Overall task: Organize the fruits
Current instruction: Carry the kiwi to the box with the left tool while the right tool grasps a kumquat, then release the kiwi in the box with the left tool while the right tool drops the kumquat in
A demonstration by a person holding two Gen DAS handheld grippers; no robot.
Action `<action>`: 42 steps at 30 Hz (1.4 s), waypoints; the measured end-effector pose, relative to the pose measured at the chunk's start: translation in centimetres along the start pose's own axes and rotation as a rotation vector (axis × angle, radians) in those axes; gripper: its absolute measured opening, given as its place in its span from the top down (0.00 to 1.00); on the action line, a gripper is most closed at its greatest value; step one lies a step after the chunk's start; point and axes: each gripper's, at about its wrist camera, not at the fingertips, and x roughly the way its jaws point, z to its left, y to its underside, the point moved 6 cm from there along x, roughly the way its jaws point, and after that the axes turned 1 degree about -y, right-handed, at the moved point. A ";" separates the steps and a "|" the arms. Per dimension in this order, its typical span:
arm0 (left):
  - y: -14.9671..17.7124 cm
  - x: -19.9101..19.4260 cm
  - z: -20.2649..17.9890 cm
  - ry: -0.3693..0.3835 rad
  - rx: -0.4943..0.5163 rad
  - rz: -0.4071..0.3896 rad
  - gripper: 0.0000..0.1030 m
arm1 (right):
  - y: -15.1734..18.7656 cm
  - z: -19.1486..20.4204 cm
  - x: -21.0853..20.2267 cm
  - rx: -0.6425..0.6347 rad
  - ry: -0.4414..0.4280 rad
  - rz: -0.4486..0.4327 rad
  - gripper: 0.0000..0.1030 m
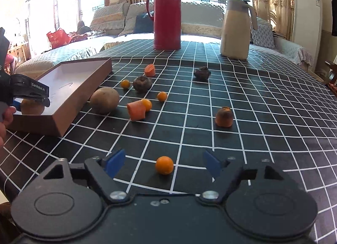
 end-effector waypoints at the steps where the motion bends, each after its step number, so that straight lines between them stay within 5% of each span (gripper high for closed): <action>1: -0.1 -0.2 0.1 -0.002 -0.001 -0.008 0.37 | 0.1 0.0 0.2 0.004 -0.002 0.008 0.26; 4: -1.0 -2.7 0.3 0.000 0.002 -0.138 0.36 | 0.2 0.1 0.9 0.013 -0.018 0.036 0.52; 5: -1.2 -3.5 0.3 -0.003 0.013 -0.185 0.28 | 0.3 0.1 1.1 0.015 -0.019 0.047 0.63; 7: -1.2 -4.9 0.5 -0.009 0.021 -0.242 0.16 | 0.6 0.2 1.7 0.012 -0.016 0.070 0.66; 11: -1.0 -6.1 1.5 -0.011 -0.007 -0.262 0.15 | 0.8 0.6 2.0 -0.028 0.001 0.066 0.81; 20: -0.6 -5.5 5.6 -0.054 -0.114 -0.231 0.15 | -0.9 1.9 0.8 -0.037 -0.041 -0.014 0.82; 30: -0.1 -3.7 10.5 -0.160 -0.170 -0.207 0.15 | -8.0 14.1 2.6 -0.143 -0.318 -0.094 0.82; 37: -0.1 -2.6 12.3 -0.177 -0.183 -0.194 0.15 | -7.0 18.1 6.9 -0.217 -0.294 -0.032 0.81; 42: -0.2 -2.5 11.9 -0.172 -0.170 -0.199 0.15 | -6.2 17.8 6.6 -0.204 -0.287 -0.035 0.70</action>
